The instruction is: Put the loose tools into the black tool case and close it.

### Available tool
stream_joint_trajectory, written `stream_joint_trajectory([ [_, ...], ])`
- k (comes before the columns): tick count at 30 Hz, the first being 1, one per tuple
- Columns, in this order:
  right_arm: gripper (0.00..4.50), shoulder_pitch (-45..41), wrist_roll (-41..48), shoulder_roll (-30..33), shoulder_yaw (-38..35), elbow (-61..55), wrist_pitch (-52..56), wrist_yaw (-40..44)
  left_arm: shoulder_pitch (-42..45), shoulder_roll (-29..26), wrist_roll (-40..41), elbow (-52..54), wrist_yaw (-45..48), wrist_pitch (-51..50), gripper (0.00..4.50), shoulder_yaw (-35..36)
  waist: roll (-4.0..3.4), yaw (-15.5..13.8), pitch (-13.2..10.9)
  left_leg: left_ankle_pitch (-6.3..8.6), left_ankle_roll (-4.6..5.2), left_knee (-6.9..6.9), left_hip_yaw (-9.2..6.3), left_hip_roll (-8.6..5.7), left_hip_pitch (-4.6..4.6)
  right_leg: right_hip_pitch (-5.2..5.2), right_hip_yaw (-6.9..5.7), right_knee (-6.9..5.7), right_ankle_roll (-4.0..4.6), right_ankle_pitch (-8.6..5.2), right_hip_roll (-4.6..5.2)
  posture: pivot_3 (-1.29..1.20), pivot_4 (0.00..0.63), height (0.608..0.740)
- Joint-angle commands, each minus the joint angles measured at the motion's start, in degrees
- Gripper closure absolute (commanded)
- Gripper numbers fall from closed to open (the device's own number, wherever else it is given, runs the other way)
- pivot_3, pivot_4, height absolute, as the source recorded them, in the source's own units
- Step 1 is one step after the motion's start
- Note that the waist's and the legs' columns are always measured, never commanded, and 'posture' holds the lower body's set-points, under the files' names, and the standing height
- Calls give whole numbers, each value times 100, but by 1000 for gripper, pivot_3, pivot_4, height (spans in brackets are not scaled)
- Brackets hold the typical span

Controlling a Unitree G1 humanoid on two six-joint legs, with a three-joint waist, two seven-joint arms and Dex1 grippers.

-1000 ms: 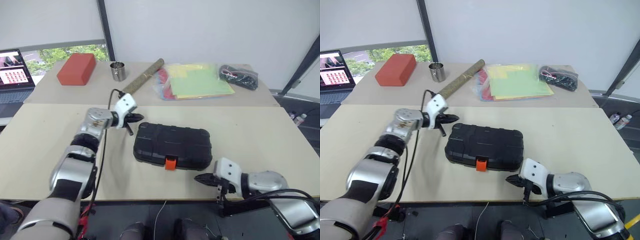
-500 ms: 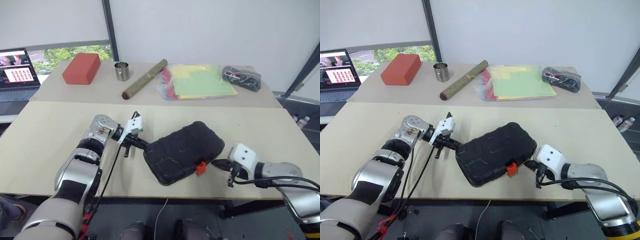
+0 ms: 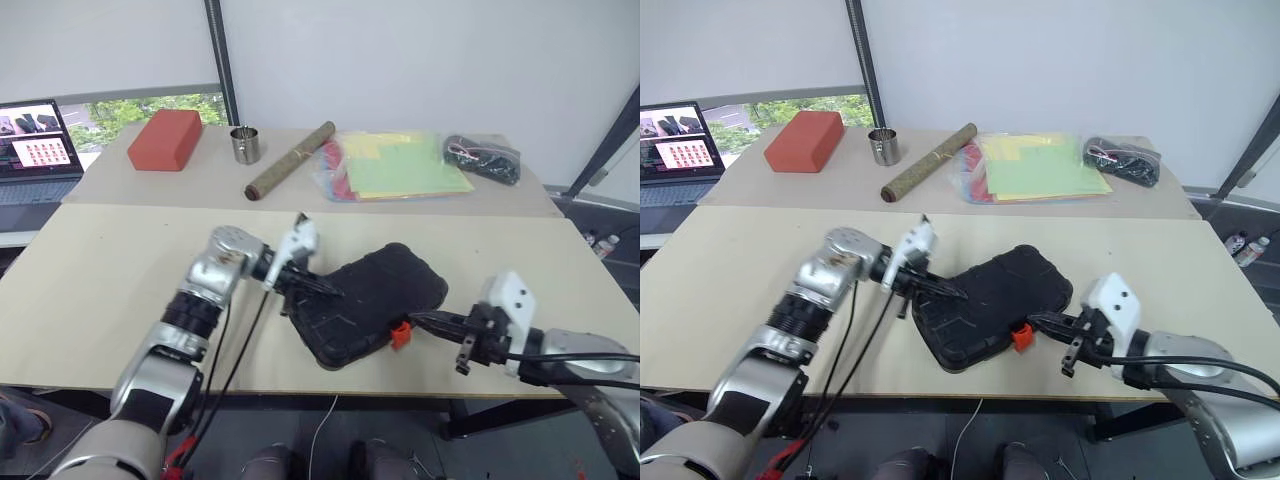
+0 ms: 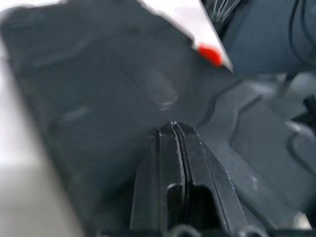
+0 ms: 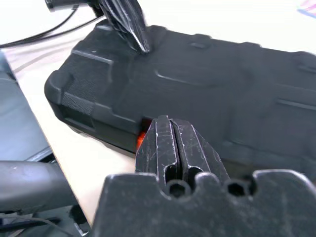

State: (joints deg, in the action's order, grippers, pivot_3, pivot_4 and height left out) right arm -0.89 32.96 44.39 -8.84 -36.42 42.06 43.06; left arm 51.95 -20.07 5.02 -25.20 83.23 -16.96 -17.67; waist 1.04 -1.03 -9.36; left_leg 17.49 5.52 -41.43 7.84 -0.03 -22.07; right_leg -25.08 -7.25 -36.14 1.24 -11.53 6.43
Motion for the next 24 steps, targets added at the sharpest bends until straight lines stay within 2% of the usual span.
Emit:
stream_joint_trajectory([
  [1,4500,8,-304,274,283,63,12,2,67,77,-444,-290,-274,588,4436,-370,-4,-6,3,0,1,2,1,-1,1,1,1,0,0,0,1,0,150,736],
  [5,4500,309,-436,393,261,64,-94,15,115,84,-386,-408,-250,746,4436,-403,-4,-3,3,1,3,3,0,2,3,2,0,0,0,-1,0,0,150,736],
  [11,4500,926,-135,107,-395,-155,-58,-163,50,92,-428,-389,-186,1156,4436,-535,-3,-8,4,2,4,2,0,3,4,4,0,1,-2,-1,0,0,150,736],
  [15,4500,1298,-363,23,-64,-98,-191,-188,59,137,-668,-527,-226,1667,4436,-772,-4,-28,6,3,6,3,-2,4,8,7,0,2,-2,-1,0,0,150,736],
  [19,4500,965,-789,-275,524,389,-410,-431,188,312,-876,-865,-324,2130,4436,-930,0,-31,19,6,11,1,-1,4,11,9,1,3,-6,-3,0,0,150,736],
  [24,4500,329,-981,-562,806,706,-445,-578,337,494,-996,-1230,-376,2444,4436,-969,-12,-42,27,14,24,-9,1,3,9,12,2,5,-41,-20,7,0,150,736],
])
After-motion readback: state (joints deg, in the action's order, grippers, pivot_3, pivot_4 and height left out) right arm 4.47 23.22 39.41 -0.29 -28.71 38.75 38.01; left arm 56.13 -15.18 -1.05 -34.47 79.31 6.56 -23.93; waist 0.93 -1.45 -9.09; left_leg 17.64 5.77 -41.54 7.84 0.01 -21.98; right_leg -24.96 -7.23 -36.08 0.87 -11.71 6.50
